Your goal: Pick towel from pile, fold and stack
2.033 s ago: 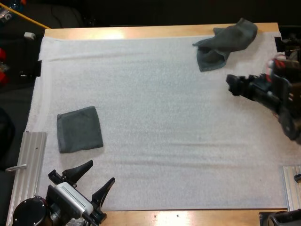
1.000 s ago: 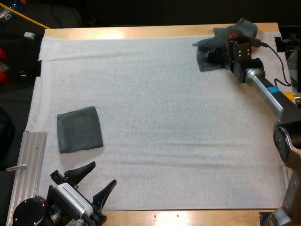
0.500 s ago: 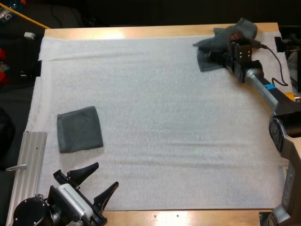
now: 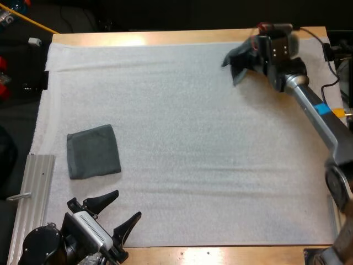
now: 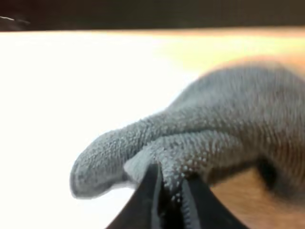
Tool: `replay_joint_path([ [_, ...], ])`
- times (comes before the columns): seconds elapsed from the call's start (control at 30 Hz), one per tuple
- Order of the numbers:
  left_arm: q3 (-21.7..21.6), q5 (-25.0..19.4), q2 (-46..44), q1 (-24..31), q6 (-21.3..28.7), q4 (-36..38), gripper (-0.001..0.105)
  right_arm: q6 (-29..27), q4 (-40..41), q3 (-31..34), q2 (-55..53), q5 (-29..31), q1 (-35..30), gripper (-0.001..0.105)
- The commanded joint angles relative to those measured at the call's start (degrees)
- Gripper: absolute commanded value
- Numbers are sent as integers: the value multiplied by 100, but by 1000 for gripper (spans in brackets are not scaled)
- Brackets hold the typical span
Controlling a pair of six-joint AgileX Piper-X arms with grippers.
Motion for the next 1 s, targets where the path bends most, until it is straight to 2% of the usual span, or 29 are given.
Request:
replay_joint_path([
  [0.0,-4,52,7,-24,-58,-63,65,-139,206,-49,-430,7,163,0],
  [0.23,-92,52,7,-24,-209,-63,65,-90,1214,-49,-1699,118,771,0],
  [0.57,-1130,52,7,-24,-262,-50,65,291,2923,-49,-2998,118,1675,0],
  [0.7,-1411,52,7,-24,-262,183,65,966,3774,-49,-3147,120,1953,0],
  [0.8,-1532,52,7,-24,-262,409,65,1040,3901,3,-3112,119,2209,0],
  [0.97,-1580,52,-4,-24,-262,601,65,1408,3464,20,-2865,24,2739,0],
])
